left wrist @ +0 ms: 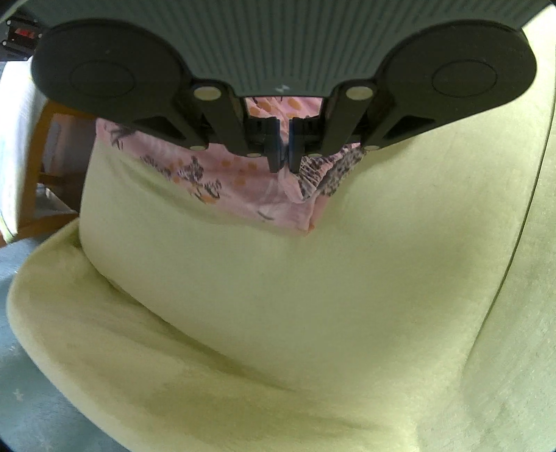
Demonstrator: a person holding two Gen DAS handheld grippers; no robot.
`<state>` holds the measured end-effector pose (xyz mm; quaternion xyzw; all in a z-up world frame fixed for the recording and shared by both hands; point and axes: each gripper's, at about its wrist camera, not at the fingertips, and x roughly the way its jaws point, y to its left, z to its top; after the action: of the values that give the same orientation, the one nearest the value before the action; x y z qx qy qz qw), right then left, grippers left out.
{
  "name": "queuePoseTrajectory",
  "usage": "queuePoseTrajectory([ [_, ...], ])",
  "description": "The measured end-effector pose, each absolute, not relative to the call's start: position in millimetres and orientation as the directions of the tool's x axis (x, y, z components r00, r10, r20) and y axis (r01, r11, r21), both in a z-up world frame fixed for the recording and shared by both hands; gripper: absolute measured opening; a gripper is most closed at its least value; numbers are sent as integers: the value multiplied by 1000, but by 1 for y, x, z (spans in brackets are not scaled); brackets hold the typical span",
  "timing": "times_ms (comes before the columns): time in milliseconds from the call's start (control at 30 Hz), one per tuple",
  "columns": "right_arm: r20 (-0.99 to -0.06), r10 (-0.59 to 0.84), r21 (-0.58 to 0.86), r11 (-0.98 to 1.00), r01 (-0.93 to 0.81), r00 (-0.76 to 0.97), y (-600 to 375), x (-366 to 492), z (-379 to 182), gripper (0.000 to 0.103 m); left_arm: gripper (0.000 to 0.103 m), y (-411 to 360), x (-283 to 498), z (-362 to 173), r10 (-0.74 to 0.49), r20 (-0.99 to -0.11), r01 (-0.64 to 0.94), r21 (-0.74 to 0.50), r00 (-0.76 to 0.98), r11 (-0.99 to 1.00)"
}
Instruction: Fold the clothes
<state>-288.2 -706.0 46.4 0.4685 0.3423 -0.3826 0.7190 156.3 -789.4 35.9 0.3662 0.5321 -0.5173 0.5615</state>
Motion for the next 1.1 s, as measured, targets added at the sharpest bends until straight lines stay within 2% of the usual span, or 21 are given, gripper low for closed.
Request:
queuePoseTrajectory([
  [400,-860,-219,431,176,885,462,-746,-308,2,3,3,-815,145,4,-182,-981,964,-110,-66,244],
  [467,-862,-215,435,152,888,459,-752,-310,-6,3,11,-818,147,2,-207,-977,956,-109,-53,271],
  [533,-872,-212,427,111,897,441,-757,-314,-14,6,30,-819,150,4,-238,-971,950,-103,-31,295],
  [600,-886,-211,410,65,910,414,-760,-320,-20,15,31,-818,154,11,-273,-962,949,-90,-5,302],
  [733,-897,-213,397,1,918,388,-755,-335,-18,18,34,-805,156,32,-329,-944,963,-59,33,265],
  [833,-878,-214,429,45,902,428,-750,-334,-10,21,37,-787,143,43,-367,-929,991,-5,45,136],
  [867,-871,-209,440,74,895,445,-750,-330,-8,24,37,-780,135,42,-367,-929,997,22,45,68],
  [967,-861,-194,447,155,881,471,-753,-315,-8,26,37,-761,110,35,-358,-933,983,106,46,-150],
  [1000,-858,-191,452,163,877,477,-755,-312,-11,29,36,-756,104,32,-355,-934,970,127,45,-210],
  [1100,-846,-189,478,145,867,498,-763,-307,-20,34,34,-756,93,17,-346,-938,947,144,37,-287],
])
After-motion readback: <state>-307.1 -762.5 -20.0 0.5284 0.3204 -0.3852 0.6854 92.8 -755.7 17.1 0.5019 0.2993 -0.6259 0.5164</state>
